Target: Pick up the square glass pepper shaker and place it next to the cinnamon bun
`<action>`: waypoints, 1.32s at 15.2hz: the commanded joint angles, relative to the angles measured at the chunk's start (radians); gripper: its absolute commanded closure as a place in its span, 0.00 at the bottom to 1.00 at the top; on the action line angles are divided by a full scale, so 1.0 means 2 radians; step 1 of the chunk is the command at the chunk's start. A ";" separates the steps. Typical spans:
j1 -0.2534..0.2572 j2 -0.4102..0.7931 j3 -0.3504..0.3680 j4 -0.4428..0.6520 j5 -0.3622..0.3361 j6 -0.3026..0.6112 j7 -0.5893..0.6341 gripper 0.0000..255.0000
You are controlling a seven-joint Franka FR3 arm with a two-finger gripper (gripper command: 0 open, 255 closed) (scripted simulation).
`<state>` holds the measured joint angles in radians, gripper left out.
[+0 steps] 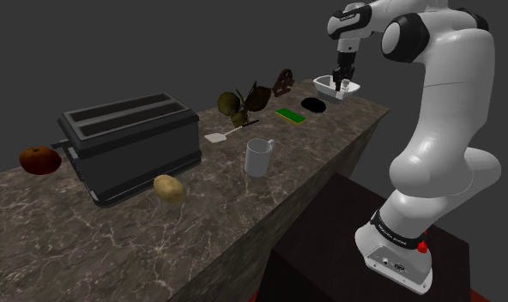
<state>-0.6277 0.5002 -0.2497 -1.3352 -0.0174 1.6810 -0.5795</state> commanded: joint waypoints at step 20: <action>0.001 0.030 0.004 -0.079 0.005 0.108 0.008 1.00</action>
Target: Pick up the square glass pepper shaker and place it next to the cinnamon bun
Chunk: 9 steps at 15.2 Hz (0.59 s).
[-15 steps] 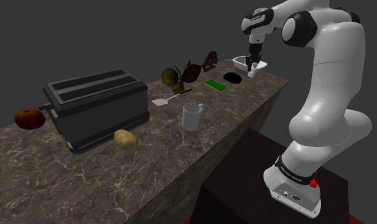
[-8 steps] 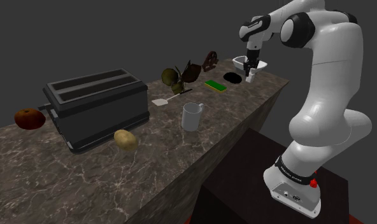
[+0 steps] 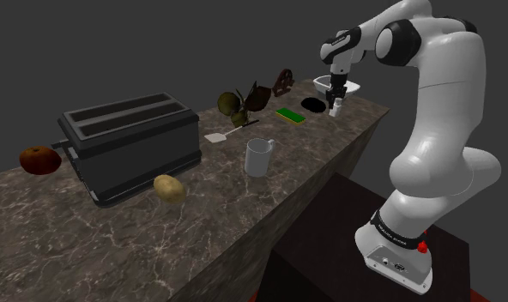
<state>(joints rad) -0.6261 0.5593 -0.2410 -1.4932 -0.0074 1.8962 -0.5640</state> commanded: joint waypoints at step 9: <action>0.000 0.001 0.000 0.000 0.000 0.001 0.000 0.00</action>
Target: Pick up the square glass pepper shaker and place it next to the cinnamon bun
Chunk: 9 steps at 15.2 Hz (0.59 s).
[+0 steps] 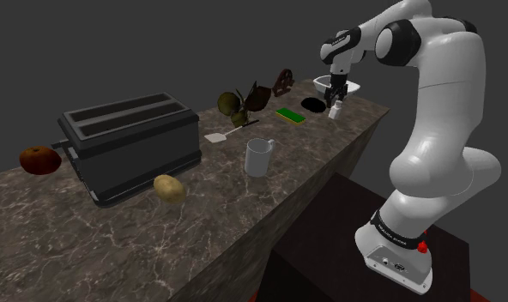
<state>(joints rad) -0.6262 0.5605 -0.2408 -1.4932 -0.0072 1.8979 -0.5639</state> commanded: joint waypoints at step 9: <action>0.001 -0.005 0.000 0.056 -0.001 -0.061 0.000 0.00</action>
<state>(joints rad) -0.6239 0.5520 -0.2411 -1.3824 -0.0083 1.7792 -0.5633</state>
